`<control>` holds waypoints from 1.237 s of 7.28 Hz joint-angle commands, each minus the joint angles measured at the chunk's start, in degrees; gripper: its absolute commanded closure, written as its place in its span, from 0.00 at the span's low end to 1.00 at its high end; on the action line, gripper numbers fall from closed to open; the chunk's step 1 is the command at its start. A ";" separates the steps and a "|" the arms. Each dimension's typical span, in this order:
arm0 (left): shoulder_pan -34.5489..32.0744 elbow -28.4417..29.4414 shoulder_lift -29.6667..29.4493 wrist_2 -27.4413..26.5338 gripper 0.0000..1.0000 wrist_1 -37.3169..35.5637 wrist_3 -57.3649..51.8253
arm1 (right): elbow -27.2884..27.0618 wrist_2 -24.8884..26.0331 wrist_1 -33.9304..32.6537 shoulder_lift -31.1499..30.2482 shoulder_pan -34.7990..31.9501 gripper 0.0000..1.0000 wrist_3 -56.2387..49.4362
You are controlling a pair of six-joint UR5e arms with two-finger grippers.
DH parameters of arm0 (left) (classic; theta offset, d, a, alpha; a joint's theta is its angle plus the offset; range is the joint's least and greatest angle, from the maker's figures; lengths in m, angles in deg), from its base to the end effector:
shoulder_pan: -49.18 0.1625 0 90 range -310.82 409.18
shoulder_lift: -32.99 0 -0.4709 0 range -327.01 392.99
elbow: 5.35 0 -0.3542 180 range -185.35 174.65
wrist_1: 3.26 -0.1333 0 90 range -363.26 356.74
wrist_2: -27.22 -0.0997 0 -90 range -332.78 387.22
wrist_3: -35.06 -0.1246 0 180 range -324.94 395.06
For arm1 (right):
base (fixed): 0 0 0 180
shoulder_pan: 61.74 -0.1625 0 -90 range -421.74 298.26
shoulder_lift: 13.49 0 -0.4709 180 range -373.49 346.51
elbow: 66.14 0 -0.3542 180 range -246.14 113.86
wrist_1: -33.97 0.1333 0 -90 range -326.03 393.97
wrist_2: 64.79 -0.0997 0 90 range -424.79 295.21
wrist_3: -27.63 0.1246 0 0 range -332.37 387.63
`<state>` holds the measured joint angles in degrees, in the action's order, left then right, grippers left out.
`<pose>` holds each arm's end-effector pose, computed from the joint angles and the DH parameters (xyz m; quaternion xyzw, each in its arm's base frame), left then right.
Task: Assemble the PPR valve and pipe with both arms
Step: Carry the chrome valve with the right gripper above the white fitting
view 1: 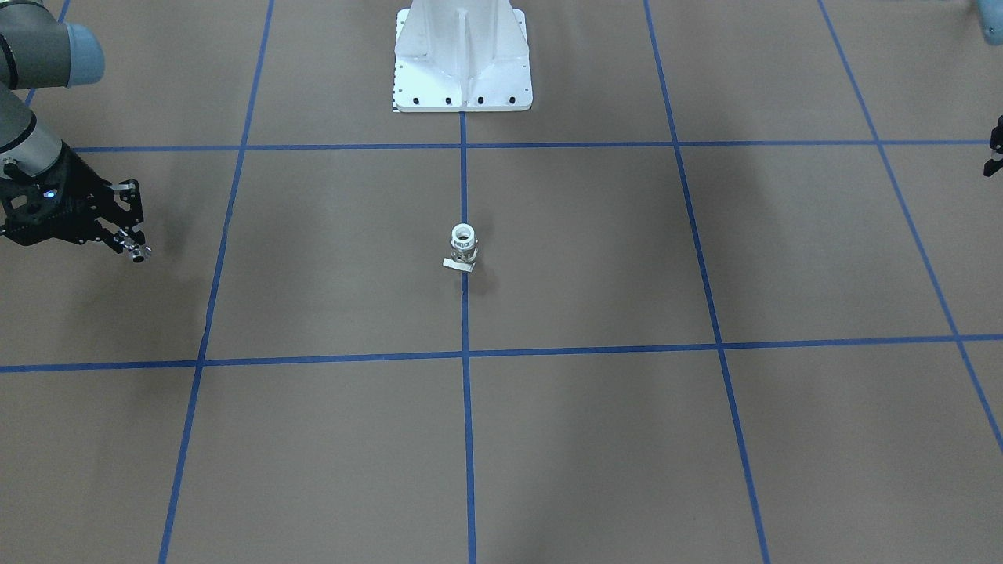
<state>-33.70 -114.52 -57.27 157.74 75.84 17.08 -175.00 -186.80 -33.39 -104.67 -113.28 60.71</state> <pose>0.0037 -0.4518 0.5945 0.1021 0.3372 0.2284 0.9076 -0.2410 -0.4115 0.5418 0.1175 -0.4037 -0.1373 0.8969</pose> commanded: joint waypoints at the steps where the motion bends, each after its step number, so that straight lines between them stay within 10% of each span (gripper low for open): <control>1: -1.83 2.11 0.00 0.00 0.00 0.09 -0.56 | -3.37 -0.42 -16.14 13.85 0.03 1.00 7.91; 9: -6.68 5.72 0.26 0.18 0.00 0.09 -0.21 | 3.91 10.45 -34.58 46.70 16.18 1.00 39.49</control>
<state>-40.36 -108.80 -57.22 157.91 75.93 16.89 -172.34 -179.20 -66.21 -60.38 -99.66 97.31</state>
